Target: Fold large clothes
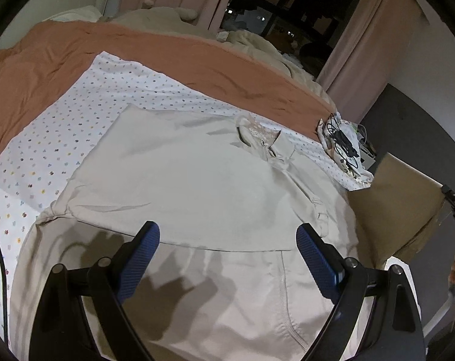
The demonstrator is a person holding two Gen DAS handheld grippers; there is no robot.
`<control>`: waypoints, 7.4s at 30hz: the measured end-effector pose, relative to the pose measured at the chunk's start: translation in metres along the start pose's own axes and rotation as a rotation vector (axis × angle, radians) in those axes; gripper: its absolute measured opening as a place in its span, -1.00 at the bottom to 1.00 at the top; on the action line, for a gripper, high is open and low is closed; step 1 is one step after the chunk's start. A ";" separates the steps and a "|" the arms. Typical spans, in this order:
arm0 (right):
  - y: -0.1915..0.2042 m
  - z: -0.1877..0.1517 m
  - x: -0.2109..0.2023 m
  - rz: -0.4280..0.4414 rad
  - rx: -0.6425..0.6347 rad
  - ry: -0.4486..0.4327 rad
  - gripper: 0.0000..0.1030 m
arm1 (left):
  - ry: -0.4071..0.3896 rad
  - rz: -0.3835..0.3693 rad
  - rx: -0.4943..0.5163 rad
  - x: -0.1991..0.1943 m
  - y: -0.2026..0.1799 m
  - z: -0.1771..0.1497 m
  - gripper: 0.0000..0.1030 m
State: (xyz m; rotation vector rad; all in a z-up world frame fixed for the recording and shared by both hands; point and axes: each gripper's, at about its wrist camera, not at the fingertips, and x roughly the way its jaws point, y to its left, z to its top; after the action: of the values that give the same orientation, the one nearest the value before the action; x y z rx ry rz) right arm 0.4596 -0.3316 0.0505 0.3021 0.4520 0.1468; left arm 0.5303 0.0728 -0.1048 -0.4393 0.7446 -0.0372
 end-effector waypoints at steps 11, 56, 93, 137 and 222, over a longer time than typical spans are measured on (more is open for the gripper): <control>0.035 -0.046 0.085 0.031 0.005 0.120 -1.00 | 0.019 0.019 -0.004 -0.007 0.027 0.002 0.82; 0.010 -0.031 0.095 0.021 0.123 0.165 -0.58 | 0.056 0.061 -0.027 0.002 0.052 -0.002 0.82; 0.015 -0.022 0.127 0.035 0.234 0.305 0.61 | 0.059 0.096 0.002 -0.002 0.065 0.006 0.82; -0.101 -0.032 0.097 -0.108 0.616 0.306 0.50 | 0.223 0.064 -0.001 0.095 0.025 0.021 -0.10; -0.159 -0.215 -0.226 0.101 0.407 0.230 0.38 | -0.005 0.013 -0.208 -0.275 0.174 -0.224 0.40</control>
State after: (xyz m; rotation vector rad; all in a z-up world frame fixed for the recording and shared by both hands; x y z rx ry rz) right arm 0.1736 -0.4731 -0.0924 0.7127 0.6964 0.1885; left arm 0.1571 0.1982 -0.1415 -0.6327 0.7494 0.0536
